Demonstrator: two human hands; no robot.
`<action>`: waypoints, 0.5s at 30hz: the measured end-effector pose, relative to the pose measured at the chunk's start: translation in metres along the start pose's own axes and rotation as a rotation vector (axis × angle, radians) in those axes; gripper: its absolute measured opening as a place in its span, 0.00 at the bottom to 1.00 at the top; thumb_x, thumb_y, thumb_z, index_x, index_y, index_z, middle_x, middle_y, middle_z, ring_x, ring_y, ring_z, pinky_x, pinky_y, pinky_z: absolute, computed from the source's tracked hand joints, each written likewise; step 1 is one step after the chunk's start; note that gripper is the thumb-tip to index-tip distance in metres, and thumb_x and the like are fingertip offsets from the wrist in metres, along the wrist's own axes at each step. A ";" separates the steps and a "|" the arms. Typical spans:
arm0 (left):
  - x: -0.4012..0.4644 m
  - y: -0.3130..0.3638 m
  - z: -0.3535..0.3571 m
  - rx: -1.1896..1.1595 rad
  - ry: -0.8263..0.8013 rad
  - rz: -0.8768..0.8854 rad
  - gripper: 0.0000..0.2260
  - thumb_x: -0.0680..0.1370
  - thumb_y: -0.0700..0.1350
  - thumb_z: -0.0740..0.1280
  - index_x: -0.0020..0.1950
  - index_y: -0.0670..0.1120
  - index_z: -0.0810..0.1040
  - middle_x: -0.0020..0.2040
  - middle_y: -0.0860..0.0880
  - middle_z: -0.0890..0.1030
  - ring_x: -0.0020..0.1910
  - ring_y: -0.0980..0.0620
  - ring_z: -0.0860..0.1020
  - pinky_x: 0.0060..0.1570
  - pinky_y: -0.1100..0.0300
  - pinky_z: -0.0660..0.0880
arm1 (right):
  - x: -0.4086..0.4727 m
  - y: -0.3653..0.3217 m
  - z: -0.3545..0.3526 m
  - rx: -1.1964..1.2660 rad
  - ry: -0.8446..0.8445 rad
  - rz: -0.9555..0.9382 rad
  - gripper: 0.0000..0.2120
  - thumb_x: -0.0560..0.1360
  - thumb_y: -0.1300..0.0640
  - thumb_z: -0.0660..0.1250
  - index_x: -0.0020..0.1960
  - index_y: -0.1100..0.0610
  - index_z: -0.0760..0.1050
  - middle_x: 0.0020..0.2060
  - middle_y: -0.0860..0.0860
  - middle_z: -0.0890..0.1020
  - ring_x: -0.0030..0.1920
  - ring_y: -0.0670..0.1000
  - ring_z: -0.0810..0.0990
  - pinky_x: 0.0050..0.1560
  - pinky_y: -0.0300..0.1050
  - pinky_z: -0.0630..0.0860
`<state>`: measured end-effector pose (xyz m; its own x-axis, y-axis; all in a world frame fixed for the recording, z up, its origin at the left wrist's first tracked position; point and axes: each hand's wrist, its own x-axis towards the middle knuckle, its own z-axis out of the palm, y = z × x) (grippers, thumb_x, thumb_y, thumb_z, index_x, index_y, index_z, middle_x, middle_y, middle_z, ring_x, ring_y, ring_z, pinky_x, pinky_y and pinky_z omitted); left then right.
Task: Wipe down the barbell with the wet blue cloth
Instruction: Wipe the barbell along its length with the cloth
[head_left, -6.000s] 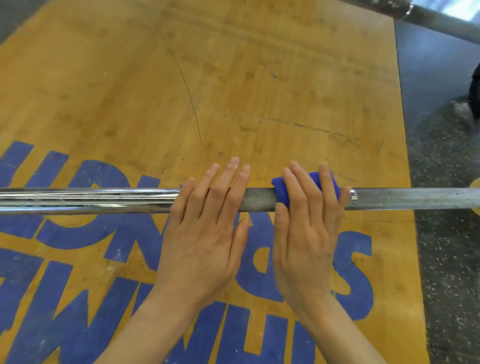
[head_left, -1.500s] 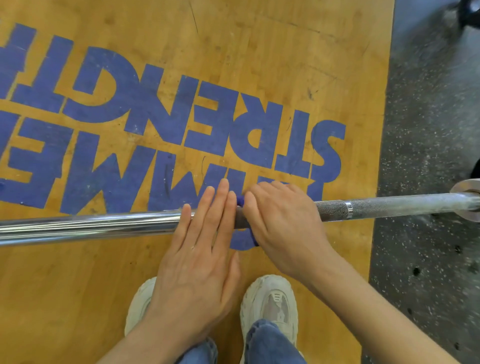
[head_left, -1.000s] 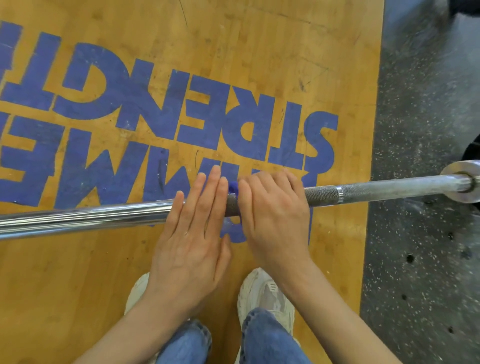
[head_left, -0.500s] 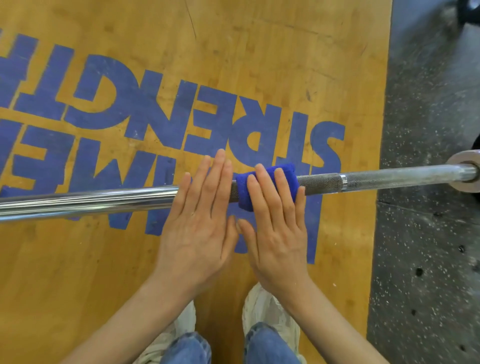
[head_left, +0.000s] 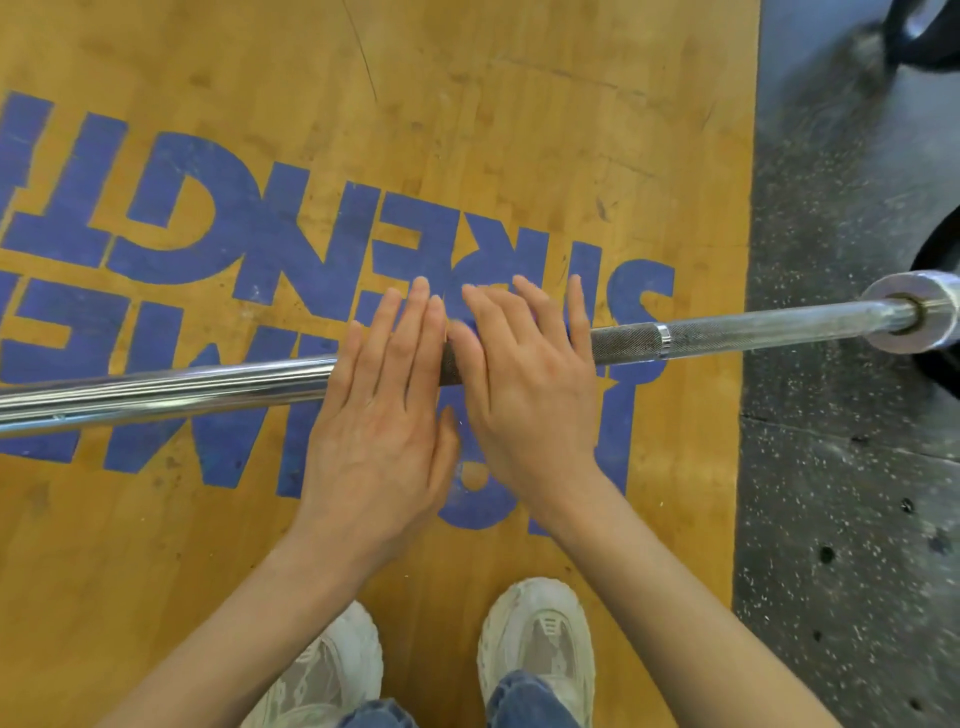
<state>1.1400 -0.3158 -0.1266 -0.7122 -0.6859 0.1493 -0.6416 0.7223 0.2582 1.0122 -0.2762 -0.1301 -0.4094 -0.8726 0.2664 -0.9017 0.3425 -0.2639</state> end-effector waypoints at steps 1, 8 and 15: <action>0.001 -0.001 -0.001 0.002 -0.007 0.006 0.30 0.80 0.45 0.57 0.80 0.36 0.59 0.81 0.40 0.59 0.81 0.42 0.56 0.80 0.48 0.47 | 0.010 -0.001 0.000 -0.019 -0.011 0.007 0.27 0.86 0.45 0.46 0.55 0.54 0.83 0.50 0.49 0.85 0.61 0.54 0.79 0.78 0.57 0.55; -0.006 -0.020 -0.016 -0.113 0.005 -0.042 0.30 0.82 0.46 0.54 0.82 0.37 0.54 0.83 0.42 0.54 0.82 0.44 0.50 0.81 0.49 0.44 | -0.004 0.014 -0.005 0.122 0.083 0.077 0.23 0.86 0.48 0.49 0.57 0.56 0.81 0.52 0.49 0.82 0.60 0.56 0.77 0.76 0.58 0.59; -0.014 -0.025 -0.014 -0.091 -0.008 -0.071 0.28 0.83 0.48 0.53 0.82 0.37 0.55 0.83 0.41 0.55 0.82 0.44 0.50 0.81 0.48 0.43 | -0.015 0.012 -0.004 0.087 0.026 -0.128 0.23 0.87 0.51 0.48 0.69 0.60 0.76 0.58 0.54 0.80 0.65 0.58 0.75 0.78 0.59 0.58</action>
<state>1.1705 -0.3257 -0.1220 -0.6685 -0.7339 0.1205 -0.6618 0.6610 0.3538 1.0070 -0.2576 -0.1335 -0.2965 -0.8973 0.3270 -0.9318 0.1967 -0.3052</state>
